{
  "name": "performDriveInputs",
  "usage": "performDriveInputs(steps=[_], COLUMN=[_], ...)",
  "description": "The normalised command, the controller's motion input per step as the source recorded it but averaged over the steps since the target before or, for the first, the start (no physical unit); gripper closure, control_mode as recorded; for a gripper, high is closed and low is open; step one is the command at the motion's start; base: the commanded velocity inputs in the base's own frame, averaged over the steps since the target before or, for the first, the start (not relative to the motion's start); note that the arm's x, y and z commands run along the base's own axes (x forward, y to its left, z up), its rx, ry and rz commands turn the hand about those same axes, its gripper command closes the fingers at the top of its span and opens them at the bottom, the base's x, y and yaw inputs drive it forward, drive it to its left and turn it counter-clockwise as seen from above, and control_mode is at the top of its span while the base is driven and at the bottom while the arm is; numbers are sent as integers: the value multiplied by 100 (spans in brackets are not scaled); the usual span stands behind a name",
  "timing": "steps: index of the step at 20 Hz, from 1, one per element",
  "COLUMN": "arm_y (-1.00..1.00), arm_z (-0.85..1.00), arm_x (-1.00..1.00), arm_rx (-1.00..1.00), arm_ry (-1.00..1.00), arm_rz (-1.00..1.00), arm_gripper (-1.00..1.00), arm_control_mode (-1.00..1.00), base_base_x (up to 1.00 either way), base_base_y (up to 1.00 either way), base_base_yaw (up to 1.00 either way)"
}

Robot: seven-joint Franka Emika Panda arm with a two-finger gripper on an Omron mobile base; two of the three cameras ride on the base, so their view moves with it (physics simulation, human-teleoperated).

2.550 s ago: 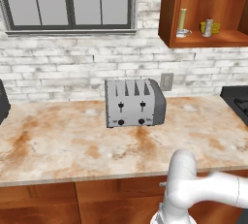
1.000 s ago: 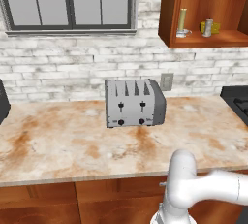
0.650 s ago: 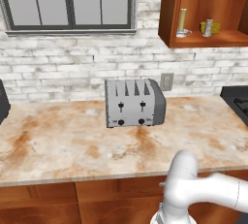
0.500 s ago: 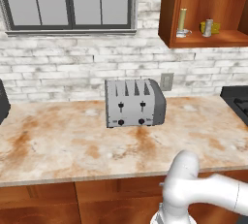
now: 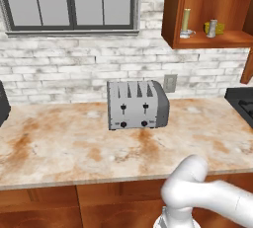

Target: Pick the candle and candle from the dining table and place them in the open cabinet. Close the cabinet after placing the objects.

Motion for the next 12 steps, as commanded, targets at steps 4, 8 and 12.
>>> performDriveInputs(steps=[4,8,12], arm_y=[40,42,35], arm_z=[47,45,48], arm_x=[33,31,39], arm_rx=[-19,-15,-15], arm_ry=[12,17,20], arm_rz=[-44,-41,-39], arm_gripper=[-100,-100,-100], arm_control_mode=[-100,-100,-100], base_base_x=[0,0,0], base_base_y=[0,0,0], base_base_yaw=[0,0,0])
